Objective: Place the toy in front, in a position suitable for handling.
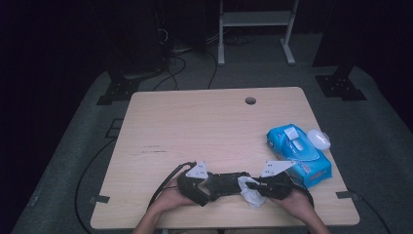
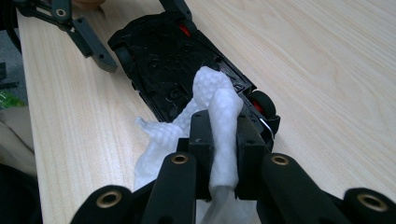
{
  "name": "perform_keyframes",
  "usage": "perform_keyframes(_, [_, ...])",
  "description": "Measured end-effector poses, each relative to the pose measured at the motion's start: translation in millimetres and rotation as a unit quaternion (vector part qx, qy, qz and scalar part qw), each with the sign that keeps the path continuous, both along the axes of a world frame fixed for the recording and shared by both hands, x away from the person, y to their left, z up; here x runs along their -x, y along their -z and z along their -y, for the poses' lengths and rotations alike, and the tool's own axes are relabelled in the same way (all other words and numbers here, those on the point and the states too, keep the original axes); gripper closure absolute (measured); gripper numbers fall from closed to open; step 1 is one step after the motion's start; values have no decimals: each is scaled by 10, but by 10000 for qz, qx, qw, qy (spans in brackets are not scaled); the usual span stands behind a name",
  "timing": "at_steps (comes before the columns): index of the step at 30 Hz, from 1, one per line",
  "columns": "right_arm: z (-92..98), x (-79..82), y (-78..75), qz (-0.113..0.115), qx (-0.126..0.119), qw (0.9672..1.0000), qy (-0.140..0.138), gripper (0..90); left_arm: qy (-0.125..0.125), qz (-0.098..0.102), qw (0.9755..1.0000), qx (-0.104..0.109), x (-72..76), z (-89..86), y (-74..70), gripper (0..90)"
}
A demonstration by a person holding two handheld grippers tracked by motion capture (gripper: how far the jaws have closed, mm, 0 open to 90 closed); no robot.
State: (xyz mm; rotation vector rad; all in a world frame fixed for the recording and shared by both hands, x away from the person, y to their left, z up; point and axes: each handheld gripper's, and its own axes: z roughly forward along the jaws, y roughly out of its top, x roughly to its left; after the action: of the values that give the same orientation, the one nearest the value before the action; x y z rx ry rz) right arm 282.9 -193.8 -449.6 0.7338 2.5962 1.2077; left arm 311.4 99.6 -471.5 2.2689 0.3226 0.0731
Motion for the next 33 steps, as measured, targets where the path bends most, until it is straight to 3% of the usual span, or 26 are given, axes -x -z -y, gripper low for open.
perform_keyframes(7, [-4,0,-5,8,-27,10000,5,798,47,-75,9999,107,-6,-33,-26,185])
perform_keyframes(13, [-24,-1,-33,-175,-361,9991,-166,798,-2,-102,9999,132,-14,-36,-26,186])
perform_keyframes(21, [-49,19,3,-388,-347,9979,-383,793,-71,-284,9992,255,-41,-68,-30,187])
perform_keyframes(26, [-63,30,10,-312,-251,9984,-397,794,-175,-666,9964,486,-100,-108,-24,230])
perform_keyframes(30, [-69,40,10,-256,-202,9986,-423,795,-288,-1144,9917,518,-166,-135,8,232])
perform_keyframes(33, [-74,49,9,-187,-168,9987,-440,795,-316,-1309,9895,529,-182,-137,21,232])
